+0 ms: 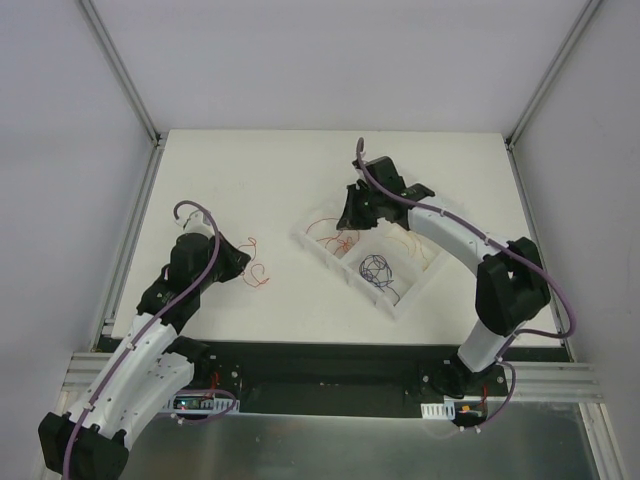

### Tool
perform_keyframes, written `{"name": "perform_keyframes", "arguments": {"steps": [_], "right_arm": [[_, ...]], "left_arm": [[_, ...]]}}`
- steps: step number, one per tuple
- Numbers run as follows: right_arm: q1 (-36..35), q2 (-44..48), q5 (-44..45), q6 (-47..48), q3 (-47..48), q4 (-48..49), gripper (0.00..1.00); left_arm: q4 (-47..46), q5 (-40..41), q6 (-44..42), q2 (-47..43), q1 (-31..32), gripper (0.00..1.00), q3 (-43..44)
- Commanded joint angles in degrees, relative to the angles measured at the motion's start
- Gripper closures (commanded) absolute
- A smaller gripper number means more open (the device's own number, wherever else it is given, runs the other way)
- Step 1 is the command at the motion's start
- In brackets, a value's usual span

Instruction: Untangle the cables

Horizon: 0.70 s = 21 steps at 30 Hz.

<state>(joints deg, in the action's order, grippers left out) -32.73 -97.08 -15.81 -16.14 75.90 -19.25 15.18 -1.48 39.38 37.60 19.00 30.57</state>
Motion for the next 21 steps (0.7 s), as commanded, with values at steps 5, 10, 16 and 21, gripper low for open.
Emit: {"name": "perform_keyframes", "arguments": {"steps": [5,10,16,21], "right_arm": [[-2.1,-4.0,9.8,8.0,5.4,-10.5,0.98],[-2.7,-4.5,10.3,9.7,6.1,-11.4,0.79],[-3.0,1.4,12.2,15.1,6.5,-13.0,0.38],[-4.7,9.7,10.3,18.9,2.8,-10.0,0.26]], "left_arm": [[-0.2,-1.4,-1.7,0.3,-0.5,1.00,3.3],[-0.1,-4.0,-2.3,0.7,-0.5,1.00,5.0],[-0.2,-9.8,-2.7,1.7,-0.5,1.00,8.0],[-0.2,-14.9,-3.3,4.1,-0.5,1.00,10.6]]}}
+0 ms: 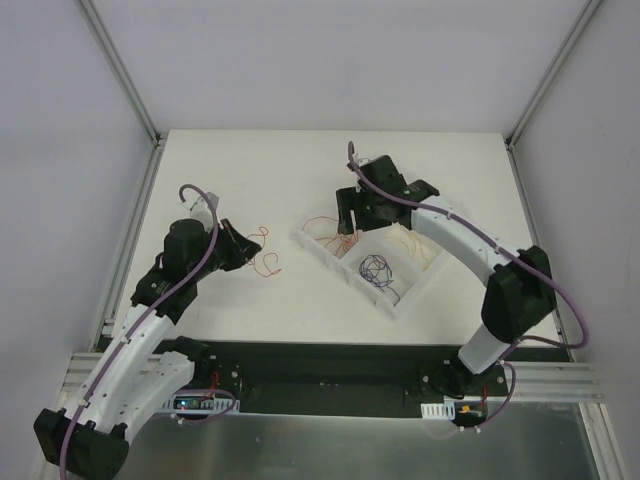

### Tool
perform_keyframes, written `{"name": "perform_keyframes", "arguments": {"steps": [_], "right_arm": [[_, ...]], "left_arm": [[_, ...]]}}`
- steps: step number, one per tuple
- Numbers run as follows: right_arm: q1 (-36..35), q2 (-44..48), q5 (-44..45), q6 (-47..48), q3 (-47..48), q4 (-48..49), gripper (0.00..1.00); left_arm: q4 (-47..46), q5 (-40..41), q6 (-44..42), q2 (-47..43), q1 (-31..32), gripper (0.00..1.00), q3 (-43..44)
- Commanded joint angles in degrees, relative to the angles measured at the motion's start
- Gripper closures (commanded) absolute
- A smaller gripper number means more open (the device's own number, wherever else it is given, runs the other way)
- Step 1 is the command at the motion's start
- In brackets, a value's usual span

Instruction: Untangle the cables

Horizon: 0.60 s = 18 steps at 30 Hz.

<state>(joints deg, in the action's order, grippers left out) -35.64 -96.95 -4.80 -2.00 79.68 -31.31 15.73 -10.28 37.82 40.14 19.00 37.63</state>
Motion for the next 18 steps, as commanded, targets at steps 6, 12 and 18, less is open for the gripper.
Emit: {"name": "perform_keyframes", "arguments": {"steps": [6,12,18], "right_arm": [[-8.3,19.0,-15.6,4.6,-10.8,18.1,0.22],[-11.6,18.5,-21.3,-5.9,-11.2,27.3,0.21],[-13.4,12.5,-19.1,-19.2,-6.7,30.4,0.22]], "left_arm": [[-2.0,-13.5,-0.5,4.7,-0.5,1.00,5.4],[-3.1,-17.4,0.3,7.5,-0.5,1.00,5.5],[-3.6,-20.0,1.0,8.9,-0.5,1.00,4.6]]}}
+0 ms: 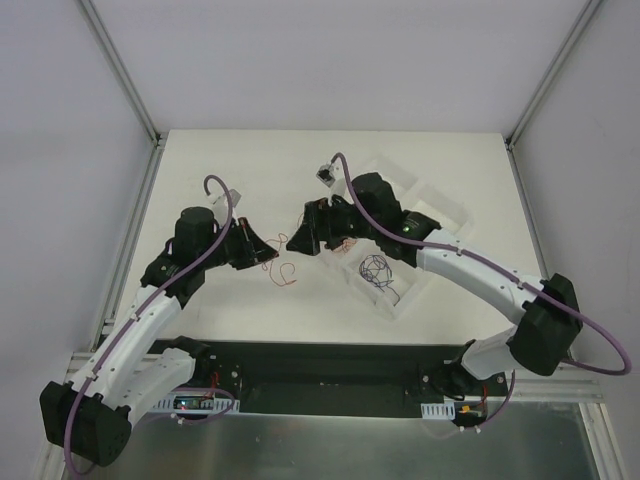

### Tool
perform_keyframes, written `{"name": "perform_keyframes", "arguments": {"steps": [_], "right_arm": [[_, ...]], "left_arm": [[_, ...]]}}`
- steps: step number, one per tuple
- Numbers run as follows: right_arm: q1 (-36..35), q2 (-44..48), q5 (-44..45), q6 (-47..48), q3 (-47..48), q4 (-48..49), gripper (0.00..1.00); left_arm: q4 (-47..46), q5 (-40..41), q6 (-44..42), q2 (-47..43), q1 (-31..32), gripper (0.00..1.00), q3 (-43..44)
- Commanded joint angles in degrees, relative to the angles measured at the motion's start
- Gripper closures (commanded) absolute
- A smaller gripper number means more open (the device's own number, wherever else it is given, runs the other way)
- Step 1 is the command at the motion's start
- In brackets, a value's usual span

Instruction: Untangle the cables

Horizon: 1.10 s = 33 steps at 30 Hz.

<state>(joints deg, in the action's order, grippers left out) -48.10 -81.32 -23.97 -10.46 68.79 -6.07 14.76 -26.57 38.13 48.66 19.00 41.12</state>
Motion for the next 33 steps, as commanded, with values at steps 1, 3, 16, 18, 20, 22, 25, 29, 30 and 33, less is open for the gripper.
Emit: {"name": "perform_keyframes", "arguments": {"steps": [1,3,16,18,20,22,25,29,30,33], "right_arm": [[-0.9,-4.4,-0.2,-13.2,4.8,5.1,0.24],[-1.5,-6.3,0.0,-16.0,6.1,4.5,0.29],[-3.3,-10.2,1.5,-18.1,8.5,3.4,0.91],[-3.3,-8.5,3.0,-17.0,8.0,3.3,1.00],[-3.3,-6.6,4.8,-15.6,7.8,2.8,1.00],[-3.1,-4.2,6.4,-14.3,8.0,1.9,1.00],[-1.9,-1.6,7.4,-13.4,8.8,0.4,1.00],[1.1,1.2,7.5,-11.9,10.1,-1.7,1.00],[2.4,1.6,7.5,-11.3,10.8,-2.6,1.00],[5.5,2.3,7.4,-9.8,12.5,-4.7,1.00]], "left_arm": [[-2.6,-3.9,0.8,0.4,-0.5,1.00,1.0],[-2.7,-4.0,1.1,0.2,-0.5,1.00,0.5],[-3.3,-4.8,1.1,-0.4,-0.5,1.00,-0.3],[-3.3,-4.6,0.8,-0.7,-0.5,1.00,-0.5],[-3.3,-5.1,0.0,-1.0,-0.5,1.00,-0.6],[-3.2,-5.4,-0.3,-1.4,-0.5,0.94,-0.9],[-3.2,-5.3,-0.6,-2.3,-0.5,0.64,-0.8],[-3.3,-3.6,-1.7,-4.8,-0.5,0.24,-0.3],[-3.3,-2.4,-2.1,-5.9,-0.5,0.19,-0.2],[-3.3,0.1,-3.6,-9.0,-0.5,0.11,0.0]]}}
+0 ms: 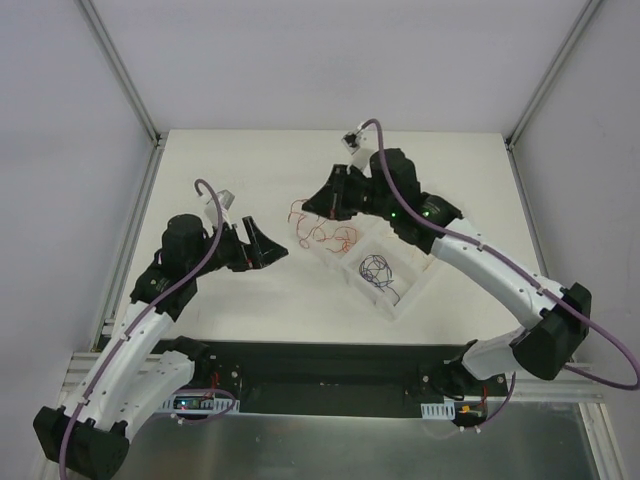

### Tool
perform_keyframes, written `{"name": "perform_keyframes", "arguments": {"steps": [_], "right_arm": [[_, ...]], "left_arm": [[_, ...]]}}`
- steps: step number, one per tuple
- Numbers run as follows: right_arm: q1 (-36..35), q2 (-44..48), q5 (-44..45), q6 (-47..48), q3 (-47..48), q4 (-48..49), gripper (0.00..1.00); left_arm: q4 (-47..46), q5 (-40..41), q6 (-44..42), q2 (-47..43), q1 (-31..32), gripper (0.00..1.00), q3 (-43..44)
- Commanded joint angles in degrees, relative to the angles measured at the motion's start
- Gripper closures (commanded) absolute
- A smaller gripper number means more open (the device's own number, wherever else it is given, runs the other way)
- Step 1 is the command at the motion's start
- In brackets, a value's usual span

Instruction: Untangle the cables

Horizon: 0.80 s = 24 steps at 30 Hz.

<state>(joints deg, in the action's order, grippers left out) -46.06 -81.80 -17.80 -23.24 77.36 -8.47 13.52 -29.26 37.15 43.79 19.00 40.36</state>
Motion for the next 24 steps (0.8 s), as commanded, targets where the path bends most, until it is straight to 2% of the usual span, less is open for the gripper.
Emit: {"name": "perform_keyframes", "arguments": {"steps": [1,9,17,24], "right_arm": [[4.8,3.0,1.1,3.3,4.3,-2.4,0.99],[11.5,0.0,2.7,6.0,5.9,-5.0,1.00],[11.8,-5.4,3.5,7.4,3.4,-2.4,1.00],[11.9,-14.6,6.0,9.8,1.5,-3.0,1.00]], "left_arm": [[-2.0,3.6,-3.0,-4.9,-0.5,0.10,0.8],[-1.9,3.0,-2.6,-5.3,-0.5,0.08,0.1],[-1.8,2.4,-2.4,-4.3,-0.5,0.08,-0.1],[-1.8,1.9,-2.7,-4.6,-0.5,0.08,-0.1]]}}
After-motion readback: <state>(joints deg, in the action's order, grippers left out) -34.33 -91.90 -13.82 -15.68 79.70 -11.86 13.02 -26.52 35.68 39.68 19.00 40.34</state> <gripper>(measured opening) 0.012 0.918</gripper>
